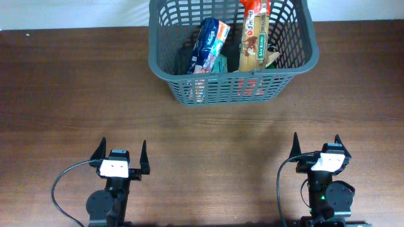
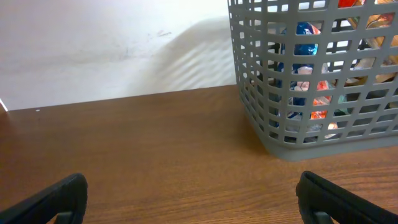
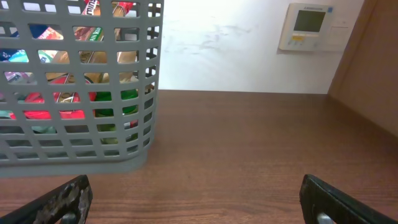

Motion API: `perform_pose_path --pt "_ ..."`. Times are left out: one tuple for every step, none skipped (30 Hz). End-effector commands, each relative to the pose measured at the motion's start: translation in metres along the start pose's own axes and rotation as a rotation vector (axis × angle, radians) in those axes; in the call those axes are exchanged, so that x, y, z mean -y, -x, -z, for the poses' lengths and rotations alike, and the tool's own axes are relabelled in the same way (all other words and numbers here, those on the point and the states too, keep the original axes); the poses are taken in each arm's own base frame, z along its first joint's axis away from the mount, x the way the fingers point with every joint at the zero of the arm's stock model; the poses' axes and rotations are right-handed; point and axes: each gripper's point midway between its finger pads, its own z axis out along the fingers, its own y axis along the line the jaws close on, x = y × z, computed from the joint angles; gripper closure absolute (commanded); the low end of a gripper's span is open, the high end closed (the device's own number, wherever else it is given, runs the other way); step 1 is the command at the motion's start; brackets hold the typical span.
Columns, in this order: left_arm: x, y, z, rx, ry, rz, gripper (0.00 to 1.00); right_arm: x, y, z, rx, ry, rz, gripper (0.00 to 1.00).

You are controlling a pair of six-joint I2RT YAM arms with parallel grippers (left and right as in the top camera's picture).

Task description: Pack container

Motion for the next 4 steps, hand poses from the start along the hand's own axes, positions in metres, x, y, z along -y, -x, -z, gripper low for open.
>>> perform_pose_path --pt "-0.0029 -0.0030 -0.0002 -0.004 0.016 0.010 0.01 -0.0043 -0.0018 0.0005 -0.001 0.021 0.007 0.01" --pt "-0.0030 -0.0028 -0.0001 -0.003 0.016 0.010 0.01 -0.0043 -0.0018 0.0005 -0.001 0.021 0.007 0.01" --pt "-0.0029 -0.0030 -0.0002 -0.004 0.016 0.010 0.01 -0.0043 -0.0018 0.0005 -0.001 0.021 0.007 0.01" --pt "-0.0029 -0.0030 -0.0002 -0.004 0.016 0.010 0.01 -0.0043 -0.0018 0.0005 -0.001 0.021 0.007 0.01"
